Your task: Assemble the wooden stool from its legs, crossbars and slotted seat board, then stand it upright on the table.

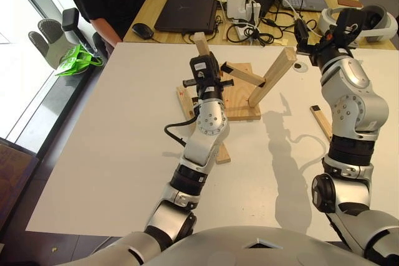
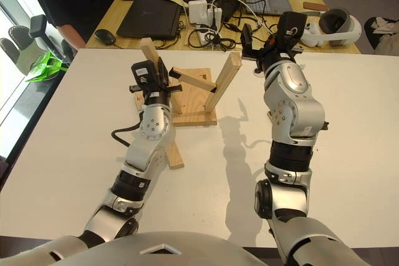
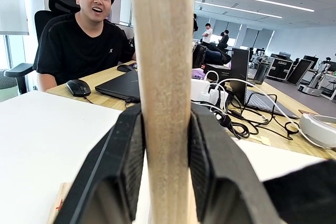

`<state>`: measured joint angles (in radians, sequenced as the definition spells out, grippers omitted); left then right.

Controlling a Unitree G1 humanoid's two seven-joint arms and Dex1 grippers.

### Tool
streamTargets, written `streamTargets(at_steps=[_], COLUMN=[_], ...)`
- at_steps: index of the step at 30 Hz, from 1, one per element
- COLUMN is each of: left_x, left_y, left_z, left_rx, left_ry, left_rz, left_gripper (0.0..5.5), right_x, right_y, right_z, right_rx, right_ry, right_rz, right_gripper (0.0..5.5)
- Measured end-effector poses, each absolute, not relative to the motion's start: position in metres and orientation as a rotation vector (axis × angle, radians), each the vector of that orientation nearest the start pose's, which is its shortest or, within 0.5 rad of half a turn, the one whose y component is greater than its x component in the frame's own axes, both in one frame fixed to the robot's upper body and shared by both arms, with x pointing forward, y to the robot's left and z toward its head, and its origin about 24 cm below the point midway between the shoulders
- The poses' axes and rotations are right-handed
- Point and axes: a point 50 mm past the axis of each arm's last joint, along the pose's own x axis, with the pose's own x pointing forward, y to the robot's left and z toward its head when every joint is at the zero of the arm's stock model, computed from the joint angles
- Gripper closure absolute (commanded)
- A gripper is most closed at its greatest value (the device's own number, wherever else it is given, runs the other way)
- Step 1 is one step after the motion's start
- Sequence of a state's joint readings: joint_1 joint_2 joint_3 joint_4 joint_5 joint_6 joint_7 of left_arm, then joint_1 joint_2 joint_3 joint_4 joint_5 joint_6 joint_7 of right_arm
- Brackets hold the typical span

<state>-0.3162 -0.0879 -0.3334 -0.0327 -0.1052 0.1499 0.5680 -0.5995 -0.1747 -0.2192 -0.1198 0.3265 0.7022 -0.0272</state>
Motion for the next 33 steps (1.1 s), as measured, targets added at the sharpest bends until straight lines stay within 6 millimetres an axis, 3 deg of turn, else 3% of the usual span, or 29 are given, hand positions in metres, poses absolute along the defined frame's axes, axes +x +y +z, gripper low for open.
streamTargets(at_steps=[5, 10, 18, 23, 29, 33], left_x=[0.257, 0.244, 0.244, 0.246, 0.249, 0.25], left_y=[0.067, 0.072, 0.073, 0.08, 0.091, 0.093], left_z=[0.115, 0.117, 0.109, 0.109, 0.141, 0.149], left_rx=[-0.145, -0.153, -0.116, -0.127, -0.165, -0.165], left_ry=[-0.11, -0.079, -0.025, -0.007, -0.143, -0.172], left_rz=[0.092, 0.081, 0.078, 0.095, 0.164, 0.173], left_gripper=[4.47, 4.47, 3.3, 3.26, 3.26, 3.26], right_x=[0.333, 0.333, 0.332, 0.331, 0.329, 0.324], right_y=[-0.176, -0.177, -0.178, -0.178, -0.178, -0.171], right_z=[0.187, 0.187, 0.189, 0.193, 0.201, 0.205], right_rx=[0.172, 0.168, 0.16, 0.137, 0.108, 0.062], right_ry=[-0.035, -0.039, -0.046, -0.07, -0.134, -0.178], right_rz=[0.055, 0.051, 0.05, 0.047, 0.076, 0.168], right_gripper=[0.56, 0.56, 0.56, 0.56, 0.56, 0.56])
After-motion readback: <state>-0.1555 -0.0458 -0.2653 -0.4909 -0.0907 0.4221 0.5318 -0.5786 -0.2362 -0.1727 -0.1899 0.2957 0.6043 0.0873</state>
